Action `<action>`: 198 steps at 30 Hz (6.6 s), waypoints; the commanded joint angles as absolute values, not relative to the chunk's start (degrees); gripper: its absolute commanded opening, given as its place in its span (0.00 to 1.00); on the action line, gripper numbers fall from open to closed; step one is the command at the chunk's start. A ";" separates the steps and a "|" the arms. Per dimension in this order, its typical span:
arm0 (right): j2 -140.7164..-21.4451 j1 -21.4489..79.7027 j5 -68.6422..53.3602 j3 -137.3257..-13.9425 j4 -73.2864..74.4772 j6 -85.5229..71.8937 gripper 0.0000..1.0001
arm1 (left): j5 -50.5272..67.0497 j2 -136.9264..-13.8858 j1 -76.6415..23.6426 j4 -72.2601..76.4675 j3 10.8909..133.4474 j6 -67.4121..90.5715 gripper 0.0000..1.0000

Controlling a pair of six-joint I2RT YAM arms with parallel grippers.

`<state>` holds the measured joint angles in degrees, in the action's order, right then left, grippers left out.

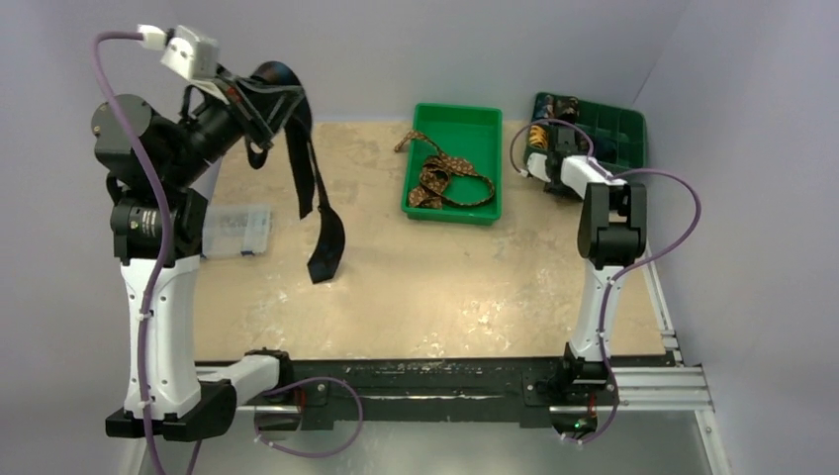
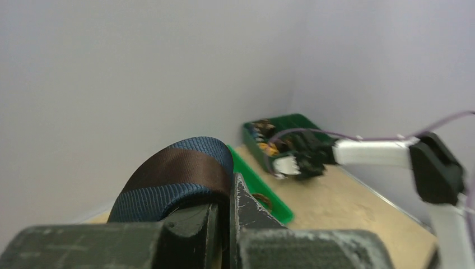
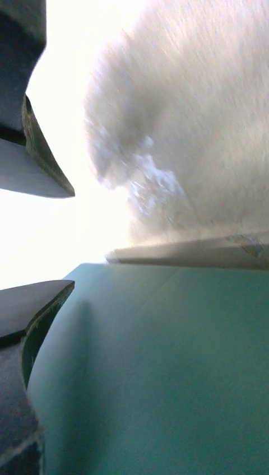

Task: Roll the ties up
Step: Move the storage box to the corner of the board, then place the tie at the center of the board, then flatten out the tie at the center of the board.

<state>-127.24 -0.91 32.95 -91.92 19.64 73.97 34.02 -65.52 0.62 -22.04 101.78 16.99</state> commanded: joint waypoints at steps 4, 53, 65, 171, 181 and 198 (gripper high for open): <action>-114.13 -1.51 8.31 -106.53 49.44 49.79 0.70 | 45.39 -69.97 -17.51 -22.24 109.05 18.07 0.00; -82.49 39.47 -7.69 -47.27 42.24 50.35 0.69 | 29.37 -76.65 13.18 -62.33 67.89 -43.76 0.52; -83.05 41.29 -9.02 -44.19 41.74 47.57 0.00 | 44.23 -69.16 12.96 -65.59 59.79 -71.32 0.45; -93.01 -6.66 8.25 -48.64 46.69 54.80 0.29 | 17.75 -88.32 -5.83 -51.81 57.00 -73.52 0.53; -92.40 -8.46 -2.78 -63.51 60.06 52.52 0.43 | 31.20 -78.01 -1.13 -69.68 60.88 -85.65 0.52; -91.83 -0.68 -17.81 -76.39 66.45 42.09 0.47 | 10.82 -76.25 -12.91 -49.60 36.93 -82.58 0.49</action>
<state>-91.39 -0.86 -13.98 -73.54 64.73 44.95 16.03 -75.99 -11.03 -59.99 38.70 -85.36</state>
